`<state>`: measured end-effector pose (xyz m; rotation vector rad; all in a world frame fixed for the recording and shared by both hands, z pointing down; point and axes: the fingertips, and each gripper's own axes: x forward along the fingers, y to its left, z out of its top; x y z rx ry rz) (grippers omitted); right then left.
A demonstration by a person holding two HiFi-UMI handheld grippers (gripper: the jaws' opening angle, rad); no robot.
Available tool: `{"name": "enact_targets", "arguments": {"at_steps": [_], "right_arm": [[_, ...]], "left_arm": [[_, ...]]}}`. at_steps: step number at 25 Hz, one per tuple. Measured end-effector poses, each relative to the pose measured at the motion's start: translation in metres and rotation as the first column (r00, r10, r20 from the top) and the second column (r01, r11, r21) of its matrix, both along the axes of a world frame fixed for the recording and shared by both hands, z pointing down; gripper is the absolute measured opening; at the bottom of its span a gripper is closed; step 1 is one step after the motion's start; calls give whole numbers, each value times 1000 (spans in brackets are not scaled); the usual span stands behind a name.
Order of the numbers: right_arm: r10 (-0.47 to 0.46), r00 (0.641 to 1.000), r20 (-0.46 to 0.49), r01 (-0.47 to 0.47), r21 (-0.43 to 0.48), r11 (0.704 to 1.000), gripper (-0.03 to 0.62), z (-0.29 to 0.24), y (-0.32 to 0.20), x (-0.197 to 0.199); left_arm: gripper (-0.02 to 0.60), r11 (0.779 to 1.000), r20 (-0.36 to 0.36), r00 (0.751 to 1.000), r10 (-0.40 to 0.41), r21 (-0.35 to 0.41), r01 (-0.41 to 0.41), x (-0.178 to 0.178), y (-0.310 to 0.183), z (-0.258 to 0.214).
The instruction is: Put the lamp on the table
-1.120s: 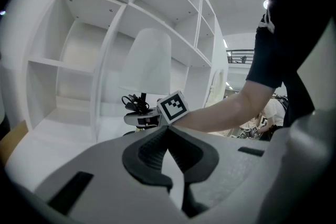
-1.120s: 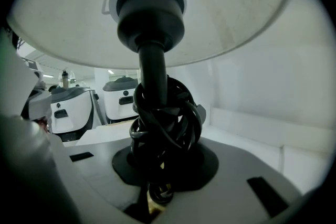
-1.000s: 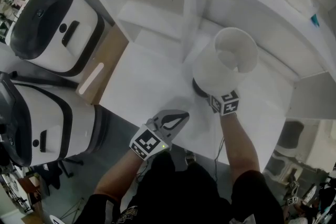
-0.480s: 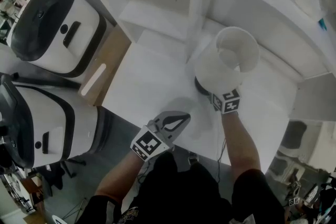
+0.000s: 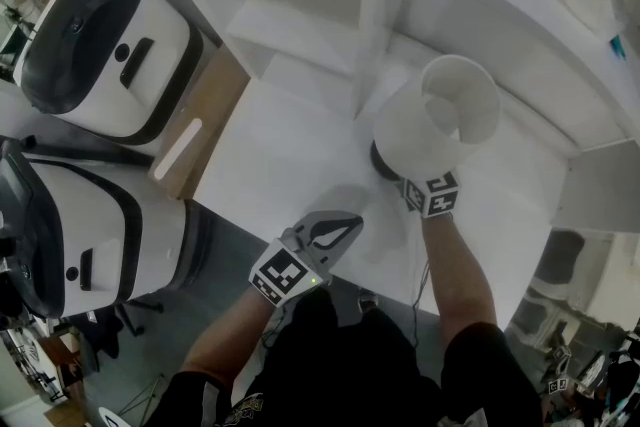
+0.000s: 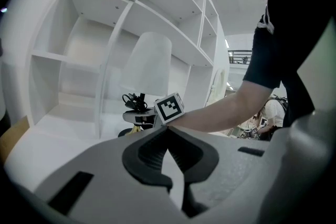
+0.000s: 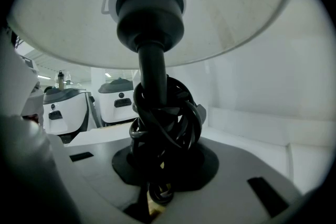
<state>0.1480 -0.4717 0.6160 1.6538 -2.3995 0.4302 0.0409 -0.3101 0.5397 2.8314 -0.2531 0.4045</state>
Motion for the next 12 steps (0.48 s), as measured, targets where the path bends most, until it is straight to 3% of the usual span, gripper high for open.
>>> {"name": "enact_targets", "arguments": {"at_steps": [12], "right_arm": [[5, 1000, 30, -5, 0, 1000, 109, 4, 11, 4]], "left_arm": [[6, 1000, 4, 1000, -19, 11, 19, 2, 10, -4]]}}
